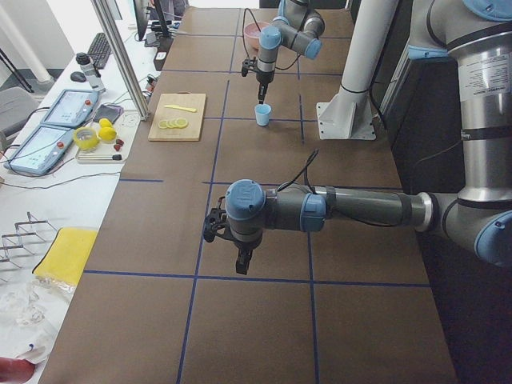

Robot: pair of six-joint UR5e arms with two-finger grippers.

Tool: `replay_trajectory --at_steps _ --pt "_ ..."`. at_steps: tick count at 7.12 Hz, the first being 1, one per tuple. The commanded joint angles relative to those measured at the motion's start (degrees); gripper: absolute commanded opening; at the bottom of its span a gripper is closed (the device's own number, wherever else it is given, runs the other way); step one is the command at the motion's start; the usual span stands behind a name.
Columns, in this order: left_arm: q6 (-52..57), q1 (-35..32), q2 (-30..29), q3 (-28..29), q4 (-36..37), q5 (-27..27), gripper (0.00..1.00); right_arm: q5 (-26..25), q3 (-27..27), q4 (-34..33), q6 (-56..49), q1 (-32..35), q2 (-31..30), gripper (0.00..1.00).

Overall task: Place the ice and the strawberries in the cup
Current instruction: 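Carry the held ice cube over the pale blue cup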

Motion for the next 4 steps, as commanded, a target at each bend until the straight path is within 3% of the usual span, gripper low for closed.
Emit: replay_trajectory --at_steps 1,3,4 --pt "0.0 0.0 0.1 -0.1 0.0 0.0 1.00 0.0 0.1 0.0 -0.4 -0.1 -0.2 0.90" --pt "0.0 0.0 0.0 -0.2 0.0 0.0 1.00 0.1 0.7 0.0 -0.5 0.3 0.0 0.91" --pt "0.0 0.0 0.0 -0.4 0.0 0.0 1.00 0.7 1.6 0.0 -2.0 2.5 -0.1 0.97"
